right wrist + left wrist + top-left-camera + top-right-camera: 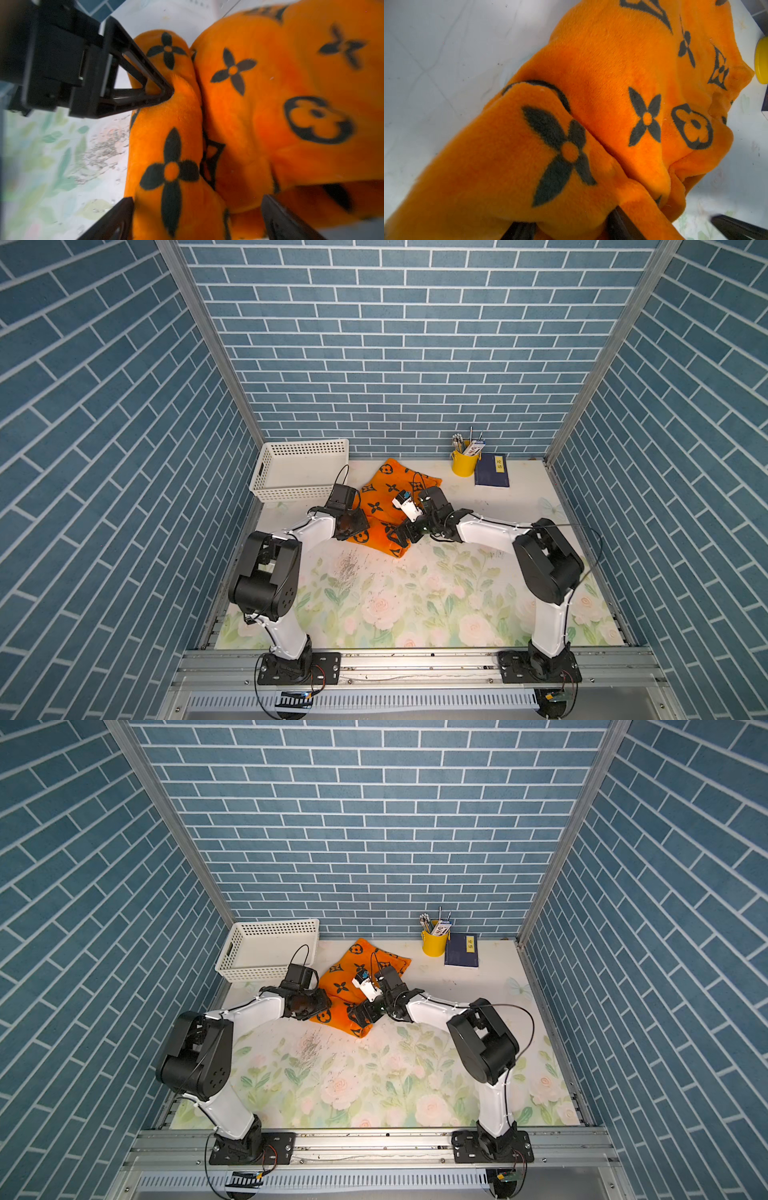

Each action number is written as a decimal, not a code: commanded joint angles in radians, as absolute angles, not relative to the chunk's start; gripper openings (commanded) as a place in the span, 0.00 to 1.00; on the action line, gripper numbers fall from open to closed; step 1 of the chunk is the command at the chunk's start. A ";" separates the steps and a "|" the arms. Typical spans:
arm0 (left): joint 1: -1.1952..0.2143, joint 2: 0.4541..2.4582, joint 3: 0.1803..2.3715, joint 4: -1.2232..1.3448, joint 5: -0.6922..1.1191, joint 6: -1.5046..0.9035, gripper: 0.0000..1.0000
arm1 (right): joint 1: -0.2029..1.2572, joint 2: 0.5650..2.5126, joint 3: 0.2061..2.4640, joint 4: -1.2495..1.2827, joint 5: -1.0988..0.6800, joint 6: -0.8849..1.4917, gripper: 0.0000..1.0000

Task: Roll up the pillowcase
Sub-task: Roll the pillowcase at the center of the board.

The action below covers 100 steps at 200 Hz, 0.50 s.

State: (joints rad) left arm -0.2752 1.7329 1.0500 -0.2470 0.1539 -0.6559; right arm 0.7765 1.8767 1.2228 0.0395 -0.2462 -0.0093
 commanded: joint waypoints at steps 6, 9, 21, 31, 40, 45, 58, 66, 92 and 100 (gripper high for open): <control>-0.282 1.767 1.059 -0.242 0.145 -0.653 0.59 | 0.934 1.752 1.063 0.319 0.239 -0.372 1.00; -0.282 1.766 1.060 -0.241 0.146 -0.652 0.59 | 0.948 1.746 1.044 0.356 0.256 -0.390 1.00; -0.282 1.767 1.060 -0.239 0.149 -0.652 0.59 | 0.977 1.753 0.991 0.475 0.301 -0.423 1.00; -0.282 1.767 1.060 -0.238 0.153 -0.653 0.59 | 0.990 1.781 1.015 0.440 0.255 -0.485 1.00; -0.282 1.767 1.061 -0.238 0.155 -0.650 0.59 | 1.003 1.821 1.055 0.396 0.239 -0.531 1.00; -0.282 1.769 1.063 -0.238 0.158 -0.650 0.59 | 1.016 1.839 1.072 0.388 0.237 -0.558 1.00; -0.282 1.773 1.064 -0.241 0.160 -0.649 0.59 | 1.048 1.878 1.070 0.450 0.275 -0.643 1.00; -0.282 1.773 1.064 -0.241 0.160 -0.648 0.59 | 1.065 1.914 1.078 0.487 0.314 -0.688 1.00; -0.282 1.770 1.058 -0.240 0.160 -0.648 0.59 | 1.080 2.020 1.151 0.480 0.368 -0.747 1.00; -0.282 1.768 1.058 -0.242 0.160 -0.647 0.59 | 1.080 2.036 1.159 0.475 0.356 -0.757 0.99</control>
State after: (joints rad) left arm -0.2756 1.7386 1.0531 -0.2443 0.1570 -0.6563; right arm 1.0676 1.9831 1.1069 0.4290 0.2890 -0.6376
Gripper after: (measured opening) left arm 0.586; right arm 0.998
